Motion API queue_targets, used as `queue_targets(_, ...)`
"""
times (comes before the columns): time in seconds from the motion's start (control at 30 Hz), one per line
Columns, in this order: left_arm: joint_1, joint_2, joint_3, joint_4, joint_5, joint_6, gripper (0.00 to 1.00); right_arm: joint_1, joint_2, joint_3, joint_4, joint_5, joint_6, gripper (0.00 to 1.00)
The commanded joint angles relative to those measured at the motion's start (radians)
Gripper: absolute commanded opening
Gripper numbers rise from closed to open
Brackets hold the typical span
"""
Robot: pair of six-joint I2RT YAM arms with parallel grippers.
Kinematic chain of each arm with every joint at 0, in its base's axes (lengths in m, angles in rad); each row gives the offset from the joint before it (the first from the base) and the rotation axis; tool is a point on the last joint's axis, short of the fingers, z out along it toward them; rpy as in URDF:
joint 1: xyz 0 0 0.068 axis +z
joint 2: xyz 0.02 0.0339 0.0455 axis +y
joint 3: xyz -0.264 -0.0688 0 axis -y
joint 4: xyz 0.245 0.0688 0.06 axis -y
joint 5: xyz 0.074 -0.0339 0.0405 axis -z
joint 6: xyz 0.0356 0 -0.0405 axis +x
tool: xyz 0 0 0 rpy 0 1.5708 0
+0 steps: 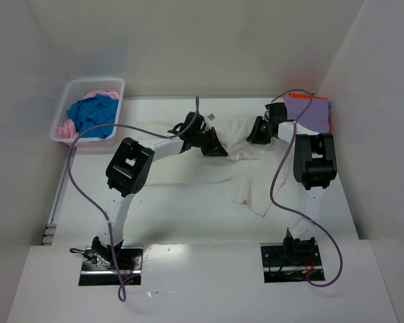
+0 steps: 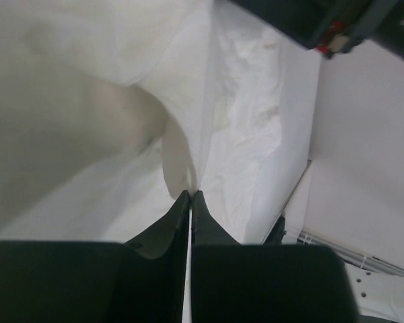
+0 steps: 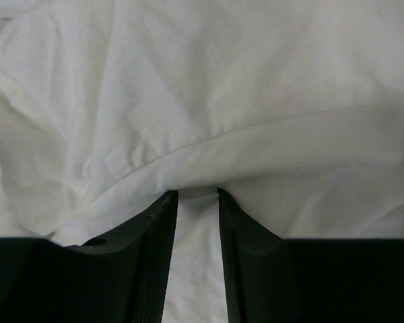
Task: Fold and stack the t-shirts
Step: Fold the flattened tshirt in 1/3 of the way
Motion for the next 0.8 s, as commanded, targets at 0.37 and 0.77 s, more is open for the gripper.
queue_targets(0.37, 0.031, -0.124, -0.027, -0.034, -0.157, 0.154, 0.76, 0.008, -0.088, 0.008, -0.038, 0.091, -0.053, 0.46)
queue_targets(0.77, 0.065, -0.166, 0.094, -0.218, -0.684, 0.429, 0.87, -0.036, -0.290, -0.153, -0.093, 0.156, -0.034, 0.62)
